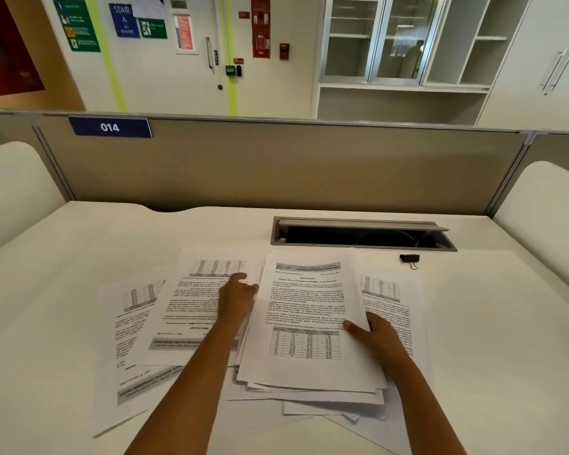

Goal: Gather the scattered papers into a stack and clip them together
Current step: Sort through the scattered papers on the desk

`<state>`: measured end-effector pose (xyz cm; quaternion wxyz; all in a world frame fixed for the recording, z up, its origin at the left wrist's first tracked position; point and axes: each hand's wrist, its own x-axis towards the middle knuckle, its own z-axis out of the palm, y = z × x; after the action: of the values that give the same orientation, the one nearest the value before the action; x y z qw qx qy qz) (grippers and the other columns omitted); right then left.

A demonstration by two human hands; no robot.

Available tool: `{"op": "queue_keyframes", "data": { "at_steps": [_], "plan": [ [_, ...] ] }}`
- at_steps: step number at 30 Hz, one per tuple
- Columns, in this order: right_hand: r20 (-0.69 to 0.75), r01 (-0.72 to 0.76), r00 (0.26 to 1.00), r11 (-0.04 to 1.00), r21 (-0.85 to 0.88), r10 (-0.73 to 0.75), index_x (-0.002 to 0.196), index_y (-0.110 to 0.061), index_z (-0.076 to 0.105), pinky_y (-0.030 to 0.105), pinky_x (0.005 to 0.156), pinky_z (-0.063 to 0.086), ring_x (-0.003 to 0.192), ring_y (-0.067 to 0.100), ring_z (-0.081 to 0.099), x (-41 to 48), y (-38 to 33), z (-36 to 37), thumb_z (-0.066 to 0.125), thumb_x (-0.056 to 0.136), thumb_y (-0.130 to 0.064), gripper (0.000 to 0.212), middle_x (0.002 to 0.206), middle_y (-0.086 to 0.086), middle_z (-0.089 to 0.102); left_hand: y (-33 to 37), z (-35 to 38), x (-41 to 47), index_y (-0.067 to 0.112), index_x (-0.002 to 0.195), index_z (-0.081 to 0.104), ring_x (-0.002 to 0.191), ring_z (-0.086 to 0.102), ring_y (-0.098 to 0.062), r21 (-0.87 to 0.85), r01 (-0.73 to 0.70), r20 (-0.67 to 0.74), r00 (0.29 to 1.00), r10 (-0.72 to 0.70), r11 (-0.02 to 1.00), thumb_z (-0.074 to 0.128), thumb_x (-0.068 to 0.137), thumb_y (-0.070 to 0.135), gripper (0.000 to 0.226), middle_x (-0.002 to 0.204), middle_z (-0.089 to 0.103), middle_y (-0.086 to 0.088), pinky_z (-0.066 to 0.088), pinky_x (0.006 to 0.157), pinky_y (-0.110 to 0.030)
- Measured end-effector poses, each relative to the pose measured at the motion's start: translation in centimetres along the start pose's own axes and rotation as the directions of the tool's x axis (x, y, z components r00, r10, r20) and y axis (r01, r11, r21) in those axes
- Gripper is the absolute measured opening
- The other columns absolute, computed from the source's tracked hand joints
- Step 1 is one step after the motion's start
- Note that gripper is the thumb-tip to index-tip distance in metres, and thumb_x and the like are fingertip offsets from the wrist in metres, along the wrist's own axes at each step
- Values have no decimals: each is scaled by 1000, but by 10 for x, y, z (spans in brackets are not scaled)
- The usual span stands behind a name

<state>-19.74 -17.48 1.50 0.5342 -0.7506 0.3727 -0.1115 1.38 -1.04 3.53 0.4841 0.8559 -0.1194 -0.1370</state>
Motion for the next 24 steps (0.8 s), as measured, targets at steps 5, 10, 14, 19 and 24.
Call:
{"op": "queue_keyframes", "data": {
  "at_steps": [5, 10, 14, 19, 24],
  "plan": [
    [7, -9, 1000, 1000, 7, 9, 109, -22, 62, 46, 85, 56, 92, 22, 69, 1, 2, -1, 67, 80, -42, 35, 108, 0, 71, -24, -59, 19, 10, 132, 48, 123, 49, -38, 317, 146, -215, 973, -79, 937, 74, 78, 28, 63, 134, 52, -19, 38, 102, -49],
    [5, -2, 1000, 1000, 21, 2, 108, -23, 63, 47, 84, 56, 89, 22, 70, 2, 3, -1, 67, 81, -40, 32, 105, 0, 72, -49, -107, 27, 0, 142, 26, 138, 20, -41, 339, 465, -266, 881, -391, 818, 84, 61, 41, 108, 147, 24, -25, 19, 112, -57],
    [4, 0, 1000, 1000, 20, 0, 110, -22, 62, 47, 84, 56, 90, 22, 70, 3, 4, 0, 66, 81, -40, 34, 106, 0, 72, -59, -116, 32, -5, 142, 22, 136, 25, -38, 429, 481, -254, 876, -409, 764, 83, 61, 45, 113, 144, 28, -26, 26, 110, -48],
    [4, 2, 1000, 999, 39, -2, 106, -22, 62, 46, 83, 56, 88, 21, 70, 2, 5, -1, 66, 82, -37, 29, 103, -1, 72, -56, -121, 38, -11, 128, 42, 124, 48, -38, 390, 431, -214, 902, -375, 814, 83, 67, 31, 85, 130, 51, -25, 44, 102, -43],
    [8, 12, 1000, 999, 45, -13, 107, -21, 62, 42, 81, 57, 87, 19, 70, 2, 4, -1, 66, 83, -35, 28, 103, -1, 72, -69, -150, 30, -11, 113, 60, 108, 58, -43, 162, 491, -330, 844, -422, 856, 72, 80, 13, 42, 117, 61, -30, 47, 94, -47]
  ]
}}
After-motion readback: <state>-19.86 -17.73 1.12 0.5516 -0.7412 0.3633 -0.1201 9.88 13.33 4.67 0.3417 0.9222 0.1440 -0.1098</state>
